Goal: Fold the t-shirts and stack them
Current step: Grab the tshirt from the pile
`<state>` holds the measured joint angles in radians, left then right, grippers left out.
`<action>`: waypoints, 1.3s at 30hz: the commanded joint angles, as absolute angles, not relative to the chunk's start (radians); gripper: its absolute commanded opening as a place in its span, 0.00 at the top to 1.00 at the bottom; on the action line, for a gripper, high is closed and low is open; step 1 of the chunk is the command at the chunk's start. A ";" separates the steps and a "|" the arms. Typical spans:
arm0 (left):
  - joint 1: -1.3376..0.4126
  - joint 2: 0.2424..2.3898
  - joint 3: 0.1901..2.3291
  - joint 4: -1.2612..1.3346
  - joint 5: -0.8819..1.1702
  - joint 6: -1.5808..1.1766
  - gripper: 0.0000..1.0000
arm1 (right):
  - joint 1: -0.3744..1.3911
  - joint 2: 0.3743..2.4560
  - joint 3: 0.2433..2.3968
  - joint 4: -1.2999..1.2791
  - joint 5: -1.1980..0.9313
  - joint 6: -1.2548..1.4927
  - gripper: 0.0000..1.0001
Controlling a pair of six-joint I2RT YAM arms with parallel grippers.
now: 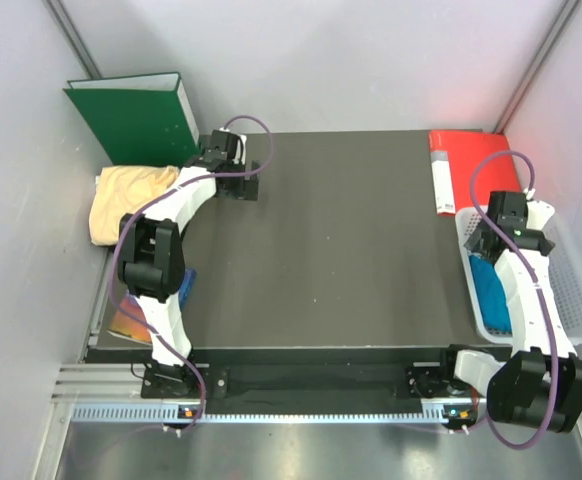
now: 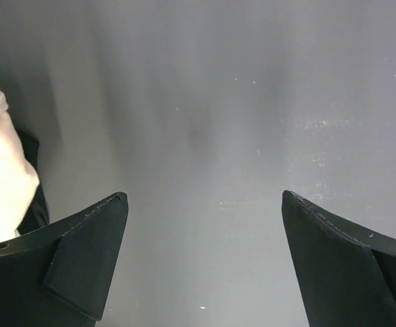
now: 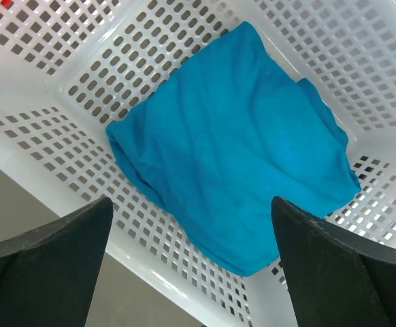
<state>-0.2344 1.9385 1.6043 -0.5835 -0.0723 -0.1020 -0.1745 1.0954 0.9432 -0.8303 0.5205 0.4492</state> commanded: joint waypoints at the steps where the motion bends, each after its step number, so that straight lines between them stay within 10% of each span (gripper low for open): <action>1: -0.239 1.911 1.606 -0.563 -0.115 -0.101 0.01 | -0.184 1.135 1.040 -0.804 0.482 0.440 0.00; 20: -0.239 1.948 1.577 -0.546 0.035 -0.121 0.01 | -0.511 1.541 1.442 -1.159 0.512 0.313 0.00; 39: -0.239 2.003 1.606 -0.549 0.106 -0.146 0.01 | -0.457 1.781 1.318 -1.161 0.218 0.204 0.00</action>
<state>-0.2363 2.0064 1.5818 -0.5766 0.0784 -0.1333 -0.5060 1.7134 1.3212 -1.1305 0.2424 0.2153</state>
